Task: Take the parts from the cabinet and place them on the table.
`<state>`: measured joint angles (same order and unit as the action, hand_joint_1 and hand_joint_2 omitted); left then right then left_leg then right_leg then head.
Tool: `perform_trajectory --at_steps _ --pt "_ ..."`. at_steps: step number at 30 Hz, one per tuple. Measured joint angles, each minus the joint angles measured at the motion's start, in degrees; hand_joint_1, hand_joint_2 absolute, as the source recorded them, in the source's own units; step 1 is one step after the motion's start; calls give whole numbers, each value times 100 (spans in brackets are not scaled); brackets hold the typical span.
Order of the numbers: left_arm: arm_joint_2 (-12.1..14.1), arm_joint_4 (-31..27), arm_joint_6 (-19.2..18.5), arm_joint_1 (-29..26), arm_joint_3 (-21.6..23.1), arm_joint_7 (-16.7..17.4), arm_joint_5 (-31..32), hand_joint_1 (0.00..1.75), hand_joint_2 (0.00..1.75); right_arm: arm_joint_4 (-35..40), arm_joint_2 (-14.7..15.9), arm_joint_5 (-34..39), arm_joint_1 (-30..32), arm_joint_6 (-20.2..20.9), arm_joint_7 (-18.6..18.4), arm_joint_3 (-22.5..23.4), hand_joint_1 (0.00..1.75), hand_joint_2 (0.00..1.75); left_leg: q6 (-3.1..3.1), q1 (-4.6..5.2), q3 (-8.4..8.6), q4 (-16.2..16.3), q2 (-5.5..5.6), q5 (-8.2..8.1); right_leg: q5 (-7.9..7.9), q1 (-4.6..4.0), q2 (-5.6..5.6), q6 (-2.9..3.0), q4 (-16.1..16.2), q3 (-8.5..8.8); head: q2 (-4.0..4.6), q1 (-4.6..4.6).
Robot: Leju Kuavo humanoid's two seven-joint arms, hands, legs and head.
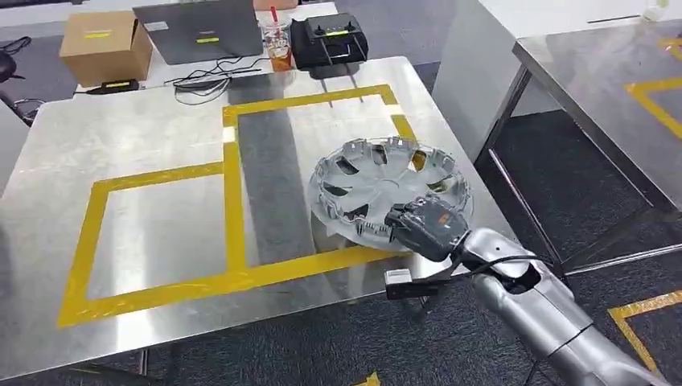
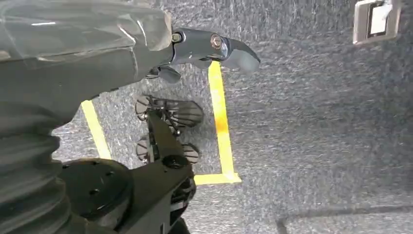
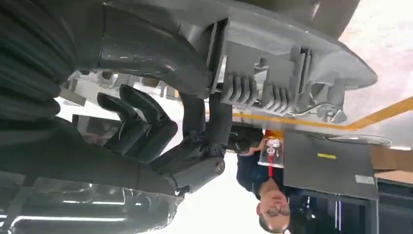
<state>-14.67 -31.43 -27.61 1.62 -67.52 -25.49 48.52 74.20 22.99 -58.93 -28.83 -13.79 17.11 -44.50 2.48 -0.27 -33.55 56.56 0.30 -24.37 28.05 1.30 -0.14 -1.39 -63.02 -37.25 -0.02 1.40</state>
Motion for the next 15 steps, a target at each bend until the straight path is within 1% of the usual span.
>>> perform_trajectory --at_steps 1,2,3,4,5,6,7,8,9,10,11,12,13,14,15 --pt "-7 0 4 -11 26 15 9 0 175 0 0 -42 97 -62 0 27 173 175 8 11 -2 0 0 -5 217 -2 -2 29 -539 -248 0 0" --pt "-18 0 15 -24 48 20 9 0 175 -4 0 -94 189 -105 4 53 173 175 14 19 -5 1 1 -8 370 -2 -1 31 -997 -463 0 -2" --pt "-20 0 28 -45 61 26 9 0 175 -11 -2 -151 287 -123 33 83 173 175 14 24 -3 2 1 -9 428 0 0 4 -1285 -601 0 -2" --pt "-17 0 42 -64 86 33 4 0 175 -13 -7 -194 374 -131 65 118 173 175 12 23 -2 4 4 -10 384 8 1 -35 -1248 -595 0 -2" --pt "-15 0 53 -76 105 37 -13 0 175 -13 -11 -228 441 -131 96 158 0 0 10 21 0 9 7 -11 242 18 4 -96 -939 -438 0 -2" --pt "-17 0 63 -80 118 55 -53 0 175 -13 -18 -271 481 -131 114 215 0 0 0 19 1 21 10 -18 37 32 8 -159 -407 -176 0 -2" --pt "-18 0 74 -80 140 74 -61 0 175 -13 -26 -293 493 -131 142 267 0 0 -25 16 -1 50 10 -34 -156 44 17 -205 173 126 0 -2" --pt "-13 0 101 -80 155 98 -63 0 175 -13 -35 -300 502 -134 157 309 0 0 -68 39 -28 97 9 -64 -200 50 37 -181 519 279 0 -9" --pt "-13 0 151 -80 160 142 -74 0 175 -15 -55 -306 519 -145 171 346 0 0 -108 70 -53 142 6 -98 -230 18 11 -100 508 318 0 -2" --pt "-11 -2 177 -85 162 160 -92 0 175 -20 -57 -317 552 -147 179 376 0 0 -120 70 -50 139 6 -95 -227 8 10 -59 498 314 0 7" --pt "-11 -2 197 -95 164 186 -120 0 0 -22 -61 -324 586 -147 195 396 0 0 -134 53 -44 129 4 -87 -231 -13 8 -29 497 313 0 4" --pt "-11 -2 236 -103 162 231 -151 0 0 -26 -74 -324 616 -147 195 430 0 0 -155 39 -39 126 4 -85 -239 -22 7 6 500 314 0 4" --pt "0 -7 258 -105 162 267 -166 0 0 -24 -90 -324 627 -147 197 459 0 0 -185 26 -56 160 3 -120 -254 39 7 39 517 330 0 -4" --pt "-2 -11 288 -108 162 302 -166 0 0 -26 -101 -322 636 -147 197 494 0 0 -224 22 -110 285 -1 -232 -245 44 9 70 519 340 0 19" --pt "-4 -11 312 -108 164 336 -170 0 0 -26 -105 -321 645 -147 197 525 0 0 -259 3 -246 616 -1 -437 -251 44 10 98 519 346 0 46"
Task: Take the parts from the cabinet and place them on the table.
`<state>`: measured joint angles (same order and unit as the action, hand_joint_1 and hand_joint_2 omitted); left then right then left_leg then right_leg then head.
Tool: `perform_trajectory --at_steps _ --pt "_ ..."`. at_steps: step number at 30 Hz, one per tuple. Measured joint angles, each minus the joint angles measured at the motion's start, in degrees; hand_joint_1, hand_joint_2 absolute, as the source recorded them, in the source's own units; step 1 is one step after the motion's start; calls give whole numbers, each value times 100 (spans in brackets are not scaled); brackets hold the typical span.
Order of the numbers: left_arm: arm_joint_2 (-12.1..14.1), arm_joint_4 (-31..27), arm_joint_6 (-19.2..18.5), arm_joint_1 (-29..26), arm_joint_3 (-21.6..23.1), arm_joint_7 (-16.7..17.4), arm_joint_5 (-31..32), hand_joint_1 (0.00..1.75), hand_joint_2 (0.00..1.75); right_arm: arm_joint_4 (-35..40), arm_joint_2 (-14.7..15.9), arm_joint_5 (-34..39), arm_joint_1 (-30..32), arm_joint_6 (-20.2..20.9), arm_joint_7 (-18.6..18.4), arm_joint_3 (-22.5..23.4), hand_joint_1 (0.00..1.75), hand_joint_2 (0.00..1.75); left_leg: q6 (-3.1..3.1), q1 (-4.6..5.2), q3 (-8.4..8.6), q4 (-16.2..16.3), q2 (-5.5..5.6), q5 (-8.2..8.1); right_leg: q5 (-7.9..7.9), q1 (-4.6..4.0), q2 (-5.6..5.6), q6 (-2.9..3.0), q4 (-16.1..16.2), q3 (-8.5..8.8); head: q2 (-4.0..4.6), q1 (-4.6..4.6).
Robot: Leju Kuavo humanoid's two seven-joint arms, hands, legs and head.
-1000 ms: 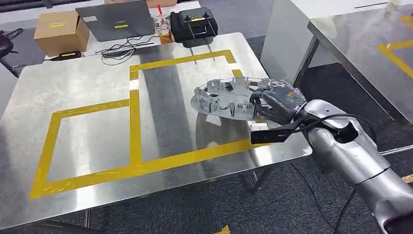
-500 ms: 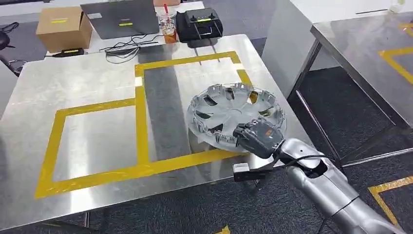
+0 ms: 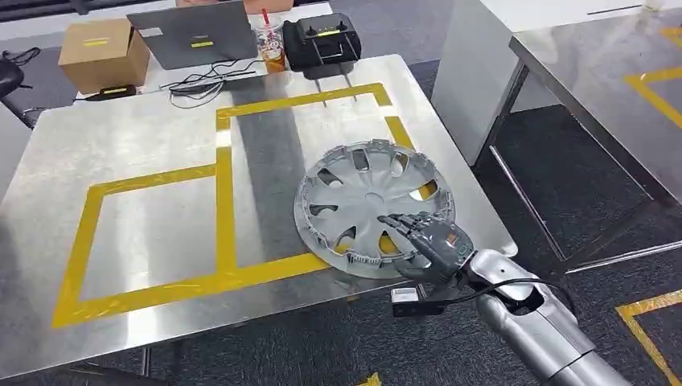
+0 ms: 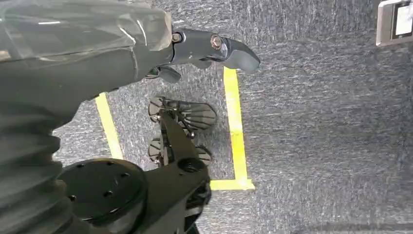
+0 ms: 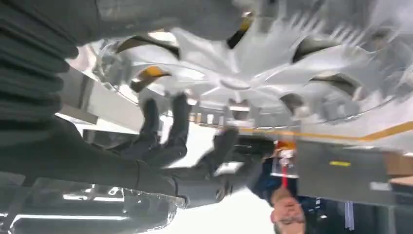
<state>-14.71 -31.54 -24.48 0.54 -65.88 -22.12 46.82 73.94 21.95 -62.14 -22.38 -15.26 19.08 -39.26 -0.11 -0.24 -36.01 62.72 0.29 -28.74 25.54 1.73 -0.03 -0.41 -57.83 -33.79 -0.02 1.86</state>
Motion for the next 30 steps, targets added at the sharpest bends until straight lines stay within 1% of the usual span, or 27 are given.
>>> perform_trajectory --at_steps 1,2,3,4,5,7,8,9,11,12,13,14,15,16,17,18,19,20,21,22,23,24,25,27,28,29,30 --pt "0 0 16 -1 0 18 0 0 0 0 -11 0 8 2 4 13 0 0 -29 -19 -221 485 -1 -238 4 -5 0 5 0 -5 0 -6" --pt "0 0 51 -3 0 24 0 0 0 0 -15 2 36 4 7 28 0 0 -48 -30 -438 951 -1 -431 4 -12 1 5 -1 -6 0 -2" --pt "0 0 70 -12 2 29 0 0 0 0 -20 4 75 11 7 55 0 0 -58 -37 -599 1293 -1 -531 5 -18 2 6 -1 -7 0 -6" --pt "0 0 77 -23 4 31 -2 0 0 0 -29 7 112 13 9 70 0 0 -58 -39 -639 1371 -1 -493 5 -21 2 6 -2 -3 0 -4" --pt "0 0 85 -30 9 31 -11 0 0 0 -33 9 136 15 9 92 0 0 -44 -39 -539 1152 -1 -328 5 -23 -2 5 -2 2 0 -4" --pt "0 -17 116 -30 22 20 -72 0 0 6 -35 15 153 18 9 155 0 0 15 -34 -15 120 0 171 5 -30 -17 2 -2 19 0 -4" --pt "0 -37 116 -30 24 13 -85 0 0 24 -42 39 156 17 9 203 0 0 69 -24 226 -342 2 311 4 -33 -19 0 0 24 0 -4" --pt "4 -64 112 -30 24 11 -109 0 0 39 -50 75 160 18 -7 260 0 0 85 13 278 -450 -8 218 4 -81 -17 -15 -6 4 0 -11" --pt "-11 -116 68 -47 33 9 -138 0 0 61 -64 206 190 13 -55 411 0 0 109 36 253 -446 -6 228 -7 -58 -15 -68 3 -2 0 -6" --pt "-22 -168 44 -60 44 26 -179 0 0 107 -79 253 221 4 -59 506 0 0 141 51 254 -451 -5 238 -23 -47 -13 -121 41 12 0 -9" --pt "-50 -228 29 -72 57 53 -192 0 0 166 -83 289 244 -2 -70 617 0 0 192 44 304 -538 -7 286 -33 -66 -14 -162 66 28 0 -6" --pt "-68 -280 13 -84 79 79 -197 0 0 223 -85 310 268 -11 -85 739 0 0 222 0 362 -607 -15 342 20 -37 -5 -155 -30 -40 0 -15" --pt "-79 -321 11 -81 98 92 -216 0 0 271 -90 330 268 -26 -105 862 0 0 268 5 362 -630 -17 367 173 -50 -6 -125 -280 -157 0 -28" --pt "-94 -354 9 -80 127 114 -232 0 0 321 -90 339 277 -35 -116 981 0 0 271 11 351 -630 -14 370 377 -47 -7 -93 -728 -359 0 -28" --pt "-114 -369 7 -84 144 129 -243 0 0 356 -94 341 310 -42 -125 1082 0 0 274 24 347 -629 -13 370 572 -48 -6 -76 -1228 -593 0 -30" --pt "-120 -376 7 -86 162 140 -258 0 0 407 -99 339 350 -52 -125 1179 0 0 277 31 341 -626 -11 369 703 -50 -7 -84 -1632 -781 0 -35" --pt "-129 -383 7 -87 177 149 -278 0 0 463 -109 332 389 -61 -127 1280 0 0 277 36 341 -625 -10 369 715 -47 -6 -117 -1799 -864 0 -33" --pt "-133 -387 7 -86 186 149 -293 0 0 509 -118 323 407 -72 -131 1362 0 0 276 37 345 -623 -8 368 631 -45 -5 -163 -1652 -795 0 -35" --pt "-140 -402 18 -86 212 151 -302 0 0 577 -129 284 409 -109 -146 1465 0 0 271 37 346 -615 -6 365 452 -37 -4 -224 -1247 -599 0 -37" --pt "-144 -409 33 -86 247 155 -315 0 0 667 -142 253 408 -160 -155 1583 0 0 261 36 346 -598 -1 357 235 -30 0 -279 -688 -321 0 -35" --pt "-144 -415 44 -86 289 160 -332 0 0 776 -164 243 407 -210 -168 1721 0 0 232 36 341 -564 4 338 55 -22 11 -309 -142 -42 0 -37" --pt "-142 -426 57 -83 313 171 -370 0 0 903 -204 256 402 -276 -195 1867 0 0 188 91 299 -506 5 300 59 -58 9 -235 8 59 0 -41" --pt "-149 -444 72 -87 330 184 -385 0 0 1036 -252 293 424 -313 -221 1990 0 0 178 87 286 -498 3 295 32 -47 4 -168 15 34 0 -30" --pt "-162 -489 129 -114 367 242 -424 0 0 1343 -415 514 488 -323 -232 2305 0 0 157 71 283 -509 2 303 37 -85 0 -102 7 24 0 -33" --pt "-173 -518 147 -129 380 276 -439 0 0 1557 -505 726 535 -317 -216 2451 0 0 130 61 281 -492 2 288 24 -64 0 -68 23 25 0 -37" --pt "-179 -566 175 -153 398 313 -472 0 0 1769 -610 921 578 -297 -203 2604 0 0 87 42 229 -433 2 227 19 -25 0 -46 33 42 0 -35" --pt "-199 -603 188 -168 413 343 -500 0 0 1988 -723 1237 625 -232 -181 2747 0 0 41 38 146 -210 -2 59 23 -21 5 -7 32 49 0 -9"
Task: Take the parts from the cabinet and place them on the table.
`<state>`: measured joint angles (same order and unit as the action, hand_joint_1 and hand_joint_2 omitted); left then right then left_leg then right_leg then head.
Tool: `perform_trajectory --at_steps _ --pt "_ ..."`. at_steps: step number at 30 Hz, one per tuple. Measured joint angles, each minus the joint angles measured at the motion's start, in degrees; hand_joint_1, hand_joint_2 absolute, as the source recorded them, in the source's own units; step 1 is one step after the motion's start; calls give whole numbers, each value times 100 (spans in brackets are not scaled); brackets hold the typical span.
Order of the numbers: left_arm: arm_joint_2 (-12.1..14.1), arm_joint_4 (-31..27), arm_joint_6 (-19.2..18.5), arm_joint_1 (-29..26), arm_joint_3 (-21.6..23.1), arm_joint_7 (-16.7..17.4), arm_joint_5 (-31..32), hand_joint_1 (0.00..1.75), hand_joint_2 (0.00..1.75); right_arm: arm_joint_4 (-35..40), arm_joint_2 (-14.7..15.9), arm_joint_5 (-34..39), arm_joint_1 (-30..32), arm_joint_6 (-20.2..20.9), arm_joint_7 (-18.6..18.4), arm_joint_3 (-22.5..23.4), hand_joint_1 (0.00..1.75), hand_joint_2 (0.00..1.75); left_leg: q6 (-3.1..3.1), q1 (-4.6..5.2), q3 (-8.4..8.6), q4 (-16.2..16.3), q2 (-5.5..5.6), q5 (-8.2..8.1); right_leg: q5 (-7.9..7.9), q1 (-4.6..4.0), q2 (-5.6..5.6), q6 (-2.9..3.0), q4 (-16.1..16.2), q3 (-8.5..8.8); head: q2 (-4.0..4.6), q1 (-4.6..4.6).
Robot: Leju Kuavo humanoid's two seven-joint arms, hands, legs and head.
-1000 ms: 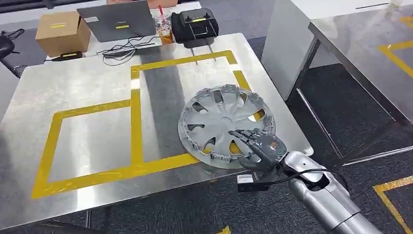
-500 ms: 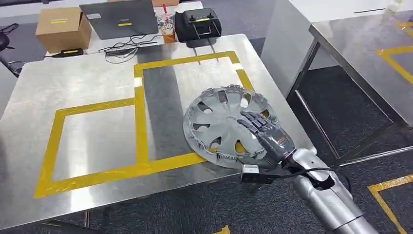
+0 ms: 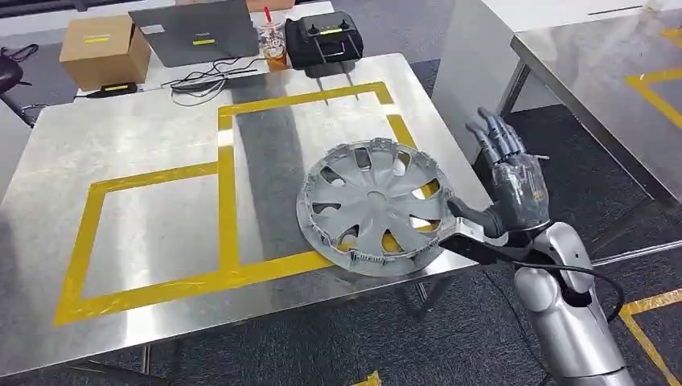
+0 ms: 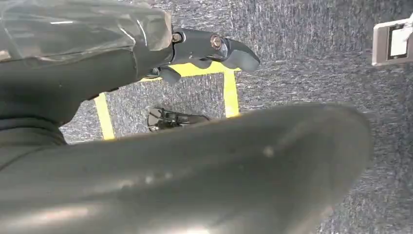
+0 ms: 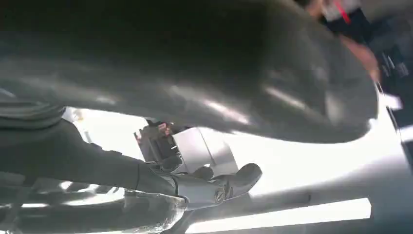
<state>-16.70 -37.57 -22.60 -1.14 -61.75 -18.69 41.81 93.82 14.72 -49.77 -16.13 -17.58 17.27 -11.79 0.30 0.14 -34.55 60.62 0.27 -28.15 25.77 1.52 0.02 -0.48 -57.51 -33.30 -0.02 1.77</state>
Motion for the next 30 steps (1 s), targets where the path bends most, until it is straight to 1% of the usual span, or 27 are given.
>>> perform_trajectory --at_steps 1,2,3,4,5,6,8,9,10,11,12,13,14,15,16,17,18,19,20,21,22,23,24,25,28,29,30 --pt "-13 -24 26 -8 0 49 -29 0 0 190 -117 356 57 90 26 124 0 0 -37 -26 -172 391 -1 -220 6 -2 1 12 -1 0 0 0" --pt "-26 -55 55 -23 0 90 -46 0 0 378 -235 699 143 178 50 242 0 0 -63 -46 -392 866 -4 -438 7 -9 4 13 -3 -2 0 0" --pt "-44 -85 94 -47 0 142 -59 0 0 581 -363 1093 248 290 77 361 0 0 -80 -61 -606 1324 -8 -603 12 -14 8 20 -4 -2 0 -2" --pt "-59 -111 135 -72 -2 190 -70 0 0 756 -485 1436 350 400 90 448 0 0 -87 -71 -726 1561 -9 -635 15 -18 6 23 -5 0 0 0" --pt "-76 -151 166 -96 -11 232 -92 0 0 936 -607 1754 469 496 107 534 0 0 -81 -74 -704 1491 -9 -523 17 -18 3 25 -5 8 0 0" --pt "-96 -195 168 -114 -29 290 -101 0 0 1085 -702 1998 569 592 142 606 0 0 -68 -74 -549 1148 -9 -302 20 -18 -4 26 -5 16 0 0" --pt "-146 -330 157 -118 -111 463 -133 0 0 1391 -903 2454 744 785 188 728 0 0 -8 -69 -21 76 -8 204 23 -20 -17 24 0 42 0 0" --pt "-162 -396 127 -118 -155 552 -166 0 0 1512 -982 2628 829 864 197 768 0 0 23 -53 139 -237 -5 185 23 -26 -17 20 3 40 0 -4" --pt "-188 -444 96 -115 -182 630 -188 0 0 1617 -1046 2814 917 949 197 799 0 0 29 -24 150 -290 -8 170 32 -71 -18 -4 -5 17 0 -6" --pt "-206 -500 70 -120 -214 697 -216 0 0 1714 -1117 3024 1038 1030 201 829 0 0 37 -15 138 -275 -5 165 29 -61 -15 -28 0 13 0 -2" --pt "-216 -540 50 -120 -247 735 -219 0 0 1789 -1175 3192 1187 1100 206 849 0 0 63 1 138 -271 -1 161 22 -45 -12 -60 15 28 0 -4" --pt "-243 -584 48 -133 -273 770 -219 0 0 1886 -1249 3446 1312 1205 219 868 0 0 102 6 149 -302 4 188 0 -47 -10 -98 55 47 0 -2" --pt "-260 -628 48 -136 -291 803 -221 0 0 1967 -1290 3653 1423 1286 225 884 0 0 161 -74 222 -417 -2 287 31 -49 -8 -123 12 30 0 -4" --pt "-278 -665 42 -132 -308 818 -223 0 0 2034 -1323 3872 1536 1387 234 914 0 0 195 -53 233 -444 -10 317 162 -59 -8 -102 -120 -38 0 -15" --pt "-286 -706 29 -132 -319 837 -230 0 0 2086 -1356 4078 1625 1491 227 936 0 0 227 -50 217 -445 -11 338 373 -53 -10 -54 -453 -175 0 -24" --pt "-293 -726 11 -132 -328 853 -230 0 0 2115 -1378 4210 1728 1544 227 947 0 0 235 -42 200 -444 -12 344 585 -51 -9 -25 -912 -361 0 -30" --pt "-306 -748 -2 -132 -343 862 -227 0 0 2137 -1413 4262 1847 1577 227 958 0 0 248 -29 181 -443 -12 354 785 -48 -9 -18 -1408 -564 0 -30" --pt "-313 -770 -7 -132 -361 875 -212 0 0 2159 -1445 4313 1958 1596 227 978 0 0 249 -20 160 -439 -12 366 893 -48 -9 -41 -1760 -702 0 -30" --pt "-315 -787 -13 -132 -376 883 -194 0 0 2165 -1467 4359 2029 1614 223 995 0 0 245 -17 149 -436 -12 377 870 -48 -8 -76 -1766 -683 0 -30" --pt "-321 -811 -17 -132 -391 883 -164 0 0 2187 -1500 4400 2092 1624 206 1026 0 0 238 -17 140 -432 -12 389 757 -46 -7 -130 -1486 -508 0 -30" --pt "-321 -820 -20 -132 -393 883 -151 0 0 2213 -1524 4422 2144 1640 192 1043 0 0 226 -17 133 -421 -11 397 585 -45 -6 -183 -1001 -236 0 -30" --pt "-324 -831 -22 -131 -395 881 -107 0 0 2257 -1557 4446 2187 1651 184 1067 0 0 212 -18 120 -399 -11 404 398 -43 -4 -223 -391 110 0 -33" --pt "-324 -835 -22 -127 -393 881 -79 0 0 2294 -1590 4461 2219 1657 177 1085 0 0 195 -12 102 -356 -11 405 321 -41 4 -195 82 360 0 -37" --pt "-324 -850 -22 -124 -393 877 -63 0 0 2314 -1620 4481 2263 1668 170 1094 0 0 164 33 83 -325 -9 392 261 -68 -7 -116 75 325 0 -28" --pt "-328 -866 -22 -119 -393 853 -6 0 0 2355 -1622 4625 2423 1699 249 1126 0 0 63 9 71 -341 -10 458 202 -103 -6 -10 56 296 0 -26" --pt "-328 -885 -22 -120 -398 848 13 0 0 2355 -1622 4656 2462 1708 293 1142 0 0 31 -3 40 -315 -8 455 148 -46 -1 45 83 266 0 -30" --pt "-328 -907 -22 -120 -402 846 13 0 0 2357 -1618 4669 2475 1714 302 1155 0 0 -17 -20 -8 -205 -12 283 113 -34 9 73 82 271 0 -24"
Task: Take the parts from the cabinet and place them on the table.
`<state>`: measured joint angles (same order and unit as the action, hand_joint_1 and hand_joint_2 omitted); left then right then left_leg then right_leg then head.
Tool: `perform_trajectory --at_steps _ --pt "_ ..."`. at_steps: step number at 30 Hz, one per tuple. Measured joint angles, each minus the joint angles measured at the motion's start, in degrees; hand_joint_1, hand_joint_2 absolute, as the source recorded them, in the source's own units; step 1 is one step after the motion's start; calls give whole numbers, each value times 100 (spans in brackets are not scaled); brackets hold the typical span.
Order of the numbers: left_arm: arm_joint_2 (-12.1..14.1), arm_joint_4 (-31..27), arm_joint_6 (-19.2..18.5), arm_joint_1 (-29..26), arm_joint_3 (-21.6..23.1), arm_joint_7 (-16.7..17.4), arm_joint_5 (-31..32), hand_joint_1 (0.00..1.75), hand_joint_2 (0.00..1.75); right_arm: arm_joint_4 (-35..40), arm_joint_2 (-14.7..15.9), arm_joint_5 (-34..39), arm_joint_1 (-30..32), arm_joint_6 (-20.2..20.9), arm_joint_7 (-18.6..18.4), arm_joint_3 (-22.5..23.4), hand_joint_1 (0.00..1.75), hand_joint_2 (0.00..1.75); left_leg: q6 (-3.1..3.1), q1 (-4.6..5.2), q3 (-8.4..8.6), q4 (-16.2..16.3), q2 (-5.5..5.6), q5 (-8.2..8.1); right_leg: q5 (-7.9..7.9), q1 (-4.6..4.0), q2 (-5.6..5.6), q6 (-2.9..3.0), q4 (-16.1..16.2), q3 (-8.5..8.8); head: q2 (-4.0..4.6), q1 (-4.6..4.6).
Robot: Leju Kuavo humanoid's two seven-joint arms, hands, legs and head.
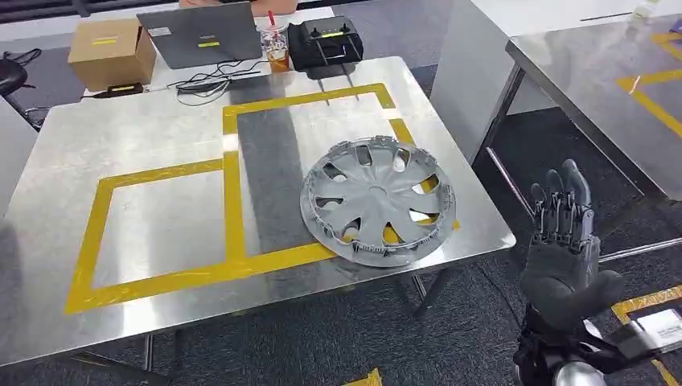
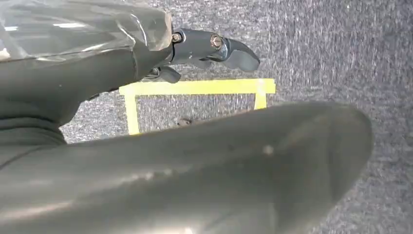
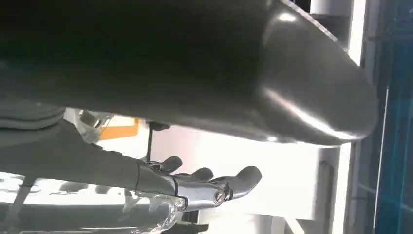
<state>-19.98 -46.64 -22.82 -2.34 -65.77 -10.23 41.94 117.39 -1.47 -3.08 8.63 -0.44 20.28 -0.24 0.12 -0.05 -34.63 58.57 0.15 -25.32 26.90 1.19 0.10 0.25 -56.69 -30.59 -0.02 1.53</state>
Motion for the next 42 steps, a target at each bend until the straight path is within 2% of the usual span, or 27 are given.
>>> perform_trajectory --at_steps 1,3,4,5,7,9,10,14,15,18,19,20,21,23,24,25,26,29,30,32,34,35,36,37,39,40,42 --pt "-4 -7 0 1 0 2 9 0 0 2 2 9 27 2 7 11 0 0 -35 -13 -104 294 -2 -302 -40 1 3 47 0 -44 0 13" --pt "-4 -37 4 3 0 7 13 0 0 4 0 15 81 9 15 13 0 0 -87 -45 -420 1230 -2 -862 -116 -3 4 52 -7 -158 0 13" --pt "-7 -44 11 4 0 13 13 0 0 4 2 20 107 13 15 15 0 0 -100 -54 -515 1583 -2 -1019 -153 -8 3 42 -10 -212 0 11" --pt "-7 -46 22 5 2 18 13 0 0 4 0 35 125 20 15 15 0 0 -101 -57 -485 1687 -2 -1040 -190 -10 2 34 -13 -264 0 11" --pt "-7 -57 68 7 0 31 13 0 0 7 0 37 137 26 13 15 0 0 -69 -56 14 1026 -2 -772 -265 -17 -4 15 -13 -341 0 13" --pt "-4 -96 74 20 9 33 4 0 0 39 0 44 137 48 2 20 0 0 25 -32 785 -122 -1 -468 -323 -19 -8 -24 -13 -368 0 13" --pt "0 -125 72 33 11 37 4 0 0 59 -2 50 141 59 -7 20 0 0 49 11 808 -242 -5 -535 -357 -36 -2 -75 -1 -365 0 0" --pt "-20 -175 74 17 9 39 -4 0 0 96 -4 63 139 70 -44 20 0 0 202 67 716 -305 -9 -334 -512 -21 16 -225 74 -372 0 4" --pt "-31 -184 72 22 11 39 -7 0 0 116 5 81 143 74 -48 28 0 0 231 15 700 -377 -49 -228 -427 1 6 -208 -9 -445 0 2" --pt "-44 -227 72 3 43 72 -133 0 0 131 15 127 170 136 -105 39 0 0 314 32 524 -398 -43 -58 363 -15 1 -97 -1054 -861 0 -39" --pt "-44 -238 77 -12 77 99 -206 0 0 131 13 142 191 173 -151 39 0 0 320 46 440 -392 -44 -2 565 -13 2 -114 -1552 -993 0 -39" --pt "-44 -245 87 -26 107 114 -252 0 0 131 15 149 204 177 -173 39 0 0 317 56 377 -385 -44 43 606 -14 2 -157 -1766 -1003 0 -39" --pt "-44 -258 90 -41 138 136 -293 0 0 131 15 153 213 184 -195 39 0 0 314 60 321 -377 -44 80 558 -13 2 -203 -1690 -881 0 -41" --pt "-44 -280 120 -75 184 160 -356 0 0 131 13 166 213 232 -293 39 0 0 289 59 227 -334 -40 128 300 -13 4 -301 -803 -235 0 -44" --pt "-46 -289 129 -93 219 179 -387 0 0 136 -11 164 206 280 -398 44 0 0 274 59 190 -283 -38 139 201 -13 6 -312 -172 180 0 -44" --pt "-46 -319 142 -116 271 203 -420 0 0 153 -59 157 187 321 -539 55 0 0 250 75 136 -231 -38 145 301 -33 -1 -221 170 391 0 -44" --pt "-52 -339 155 -126 308 208 -428 0 0 179 -107 146 209 363 -630 61 0 0 211 79 132 -225 -35 170 177 -65 -13 -186 44 331 0 -22" --pt "-59 -391 168 -179 389 223 -448 0 0 195 -214 151 208 389 -799 96 0 0 111 77 83 -186 -31 230 172 -59 -16 -71 103 246 0 -46" --pt "-55 -424 159 -211 413 229 -448 0 0 192 -262 166 210 405 -861 109 0 0 73 47 41 -123 -16 174 123 -5 -5 -14 116 216 0 -55" --pt "-61 -446 125 -247 439 240 -459 0 0 190 -308 197 252 426 -960 158 0 0 -23 14 -143 386 -11 -401 47 -7 10 63 115 125 0 -13" --pt "-61 -474 107 -282 461 243 -468 0 0 164 -367 227 298 437 -1038 212 0 0 -84 -31 -435 1299 -11 -922 -33 -17 9 61 101 19 0 -11" --pt "-61 -474 103 -294 472 243 -474 0 0 151 -387 236 332 446 -1056 234 0 0 -101 -42 -496 1596 -11 -996 -73 -18 9 52 93 -34 0 -13" --pt "-61 -477 94 -306 492 243 -474 0 0 133 -406 238 358 461 -1067 260 0 0 -104 -52 -416 1591 -12 -924 -104 -18 8 34 83 -55 0 -13" --pt "-59 -481 90 -312 507 243 -485 0 0 118 -424 238 373 472 -1086 291 0 0 -96 -56 -197 1301 -12 -754 -133 -17 7 23 70 -99 0 -11" --pt "-59 -518 116 -328 549 247 -518 0 0 98 -477 243 393 494 -1181 354 0 0 -48 -53 506 229 -9 -362 -173 -19 4 -2 57 -132 0 -11" --pt "-55 -542 129 -331 575 256 -527 0 0 75 -515 245 408 512 -1226 397 0 0 1 -37 763 -218 -1 -390 -193 -18 10 -31 58 -135 0 -15" --pt "-52 -568 155 -357 599 265 -536 0 0 -11 -579 258 433 573 -1338 501 0 0 46 15 775 -275 -3 -364 -250 -32 16 -116 60 -158 0 -20"
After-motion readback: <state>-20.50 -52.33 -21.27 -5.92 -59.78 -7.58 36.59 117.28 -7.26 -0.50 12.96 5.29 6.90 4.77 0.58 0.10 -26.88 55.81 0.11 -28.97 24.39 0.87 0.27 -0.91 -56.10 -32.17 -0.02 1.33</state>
